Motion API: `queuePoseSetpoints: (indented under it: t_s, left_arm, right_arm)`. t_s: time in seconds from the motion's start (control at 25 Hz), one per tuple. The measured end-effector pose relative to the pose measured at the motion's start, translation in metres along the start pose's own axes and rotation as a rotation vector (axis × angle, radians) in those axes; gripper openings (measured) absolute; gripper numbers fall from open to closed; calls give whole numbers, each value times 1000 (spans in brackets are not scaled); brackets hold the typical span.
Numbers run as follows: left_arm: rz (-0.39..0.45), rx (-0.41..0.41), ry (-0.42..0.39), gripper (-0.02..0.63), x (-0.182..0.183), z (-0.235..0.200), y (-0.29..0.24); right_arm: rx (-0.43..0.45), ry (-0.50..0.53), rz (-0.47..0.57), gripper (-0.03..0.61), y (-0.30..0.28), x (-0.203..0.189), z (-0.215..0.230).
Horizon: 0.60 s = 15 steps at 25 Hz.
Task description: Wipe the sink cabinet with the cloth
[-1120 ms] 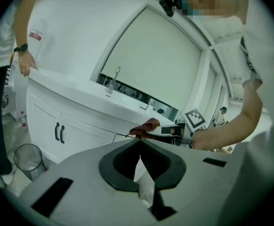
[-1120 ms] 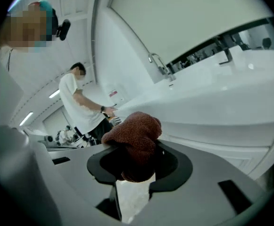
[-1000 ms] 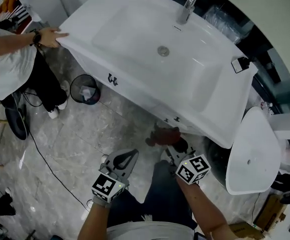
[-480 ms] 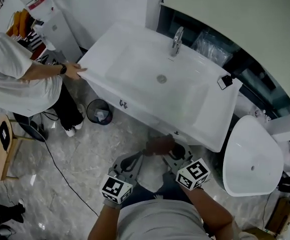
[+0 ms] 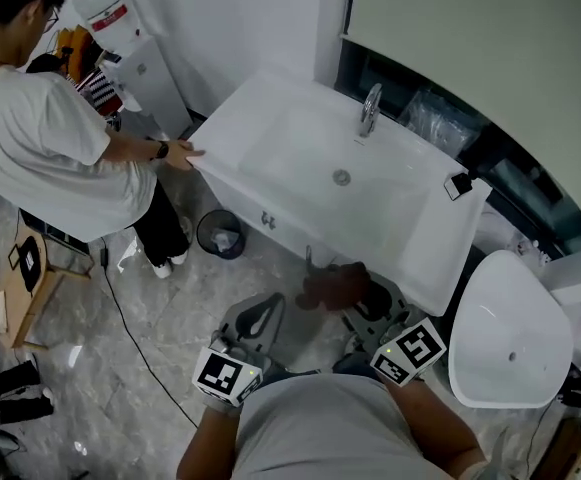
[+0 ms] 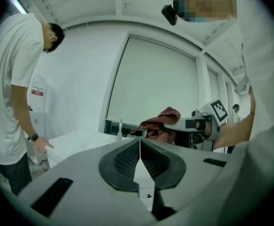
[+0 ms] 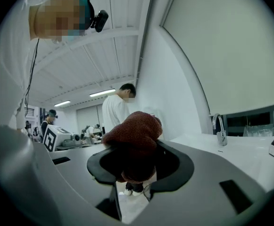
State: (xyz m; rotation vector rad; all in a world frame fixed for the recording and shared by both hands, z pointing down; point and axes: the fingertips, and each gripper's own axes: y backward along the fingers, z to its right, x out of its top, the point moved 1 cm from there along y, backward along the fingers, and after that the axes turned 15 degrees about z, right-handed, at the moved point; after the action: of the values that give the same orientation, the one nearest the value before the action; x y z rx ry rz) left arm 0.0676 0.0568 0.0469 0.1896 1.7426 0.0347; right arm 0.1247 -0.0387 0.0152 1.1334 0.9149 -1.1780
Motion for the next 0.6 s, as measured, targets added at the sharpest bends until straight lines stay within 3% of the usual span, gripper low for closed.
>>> queuePoseSetpoints:
  t_s: [0.32,0.6]
  left_arm:
    - [40,27,-36,12,30,-15,1]
    - [45,33,-34,12,29,-16,-2]
  right_arm:
    - [38,2,17,143,-20,3,-13]
    - [52,28,22,143,-26,3,-13]
